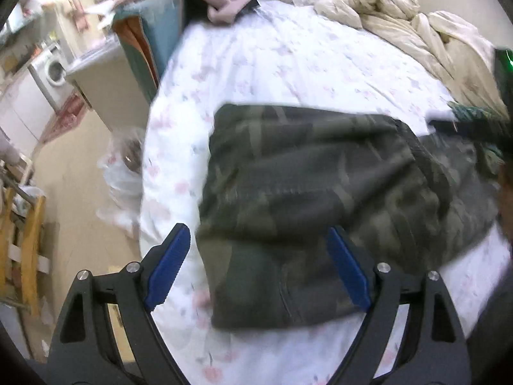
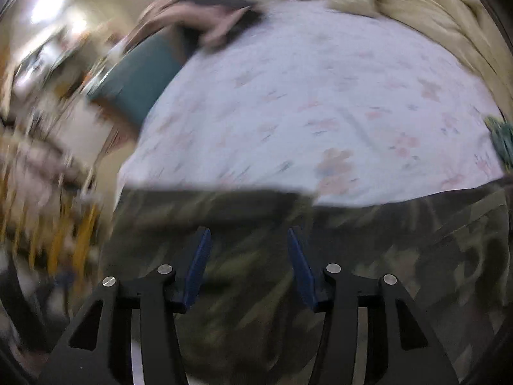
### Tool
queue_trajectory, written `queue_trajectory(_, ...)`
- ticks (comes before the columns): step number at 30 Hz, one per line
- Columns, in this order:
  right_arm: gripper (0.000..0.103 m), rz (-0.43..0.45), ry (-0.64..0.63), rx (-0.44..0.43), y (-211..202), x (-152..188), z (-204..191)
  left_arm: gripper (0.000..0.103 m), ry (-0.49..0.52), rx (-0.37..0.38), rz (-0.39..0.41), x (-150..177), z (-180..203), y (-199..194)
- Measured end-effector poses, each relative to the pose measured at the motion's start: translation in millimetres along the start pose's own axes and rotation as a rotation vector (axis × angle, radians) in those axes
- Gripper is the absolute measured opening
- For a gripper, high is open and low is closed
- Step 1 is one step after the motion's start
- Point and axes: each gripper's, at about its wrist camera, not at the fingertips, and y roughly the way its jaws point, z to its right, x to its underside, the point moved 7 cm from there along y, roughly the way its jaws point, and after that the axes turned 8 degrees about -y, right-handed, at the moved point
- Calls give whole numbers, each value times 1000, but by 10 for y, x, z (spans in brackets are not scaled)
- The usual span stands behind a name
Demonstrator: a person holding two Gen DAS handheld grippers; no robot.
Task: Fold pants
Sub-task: 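Release the fabric and smooth the folded pants with both tools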
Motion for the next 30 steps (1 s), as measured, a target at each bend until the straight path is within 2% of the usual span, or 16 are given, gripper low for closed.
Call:
queue_trajectory(2, 48, -82, 36, -23, 234, 215, -63, 85, 35, -49, -78, 41, 25, 265)
queue_trajectory(3, 48, -113, 44, 5, 355, 348, -40, 85, 38, -72, -117, 92, -3, 398)
queue_trajectory(4, 48, -141, 37, 42, 490, 481, -10, 85, 50, -112, -179, 194, -28, 559)
queue_trajectory(5, 48, -157, 27, 63, 578, 569, 11, 85, 68, -155, -276, 352, -71, 728)
queue_trajectory(7, 48, -158, 6, 94, 642, 656, 15, 86, 38, -136, -350, 507, -143, 822)
queue_trajectory(10, 48, -147, 38, 80, 448, 588, 12, 85, -16, -129, -309, 403, -205, 696)
queue_trajectory(12, 49, -64, 101, 16, 175, 512, 42, 85, -40, -111, -242, 300, -185, 528)
queue_trajectory(13, 50, -13, 136, 22, -15, 497, 116, 85, -52, -93, -212, 250, -146, 432)
queue_trajectory(15, 61, 84, 247, 47, -370, 561, 348, 85, -73, -24, -160, 143, -34, 281)
queue_trajectory(16, 71, 128, 313, 59, -532, 646, 486, 85, -76, -6, -139, 103, 20, 241)
queue_trajectory(18, 75, 175, 420, 121, -742, 853, 739, 85, -69, 16, -89, 2, 166, 142)
queue_trajectory(19, 75, 177, 477, 167, -843, 1022, 873, 85, -68, 18, -77, -21, 227, 115)
queue_trajectory(21, 75, 128, 579, 320, -971, 1409, 1174, 85, -75, 35, -57, -81, 367, 75)
queue_trajectory(23, 75, 106, 655, 367, -1024, 1662, 1349, 85, -72, 54, -59, -91, 523, 65)
queue_trajectory(27, 75, 90, 775, 388, -1022, 1893, 1720, 85, -35, 67, -72, -120, 721, 116)
queue_trajectory(30, 74, 116, 818, 330, -906, 1858, 2020, 85, -23, 41, -70, -115, 768, 236)
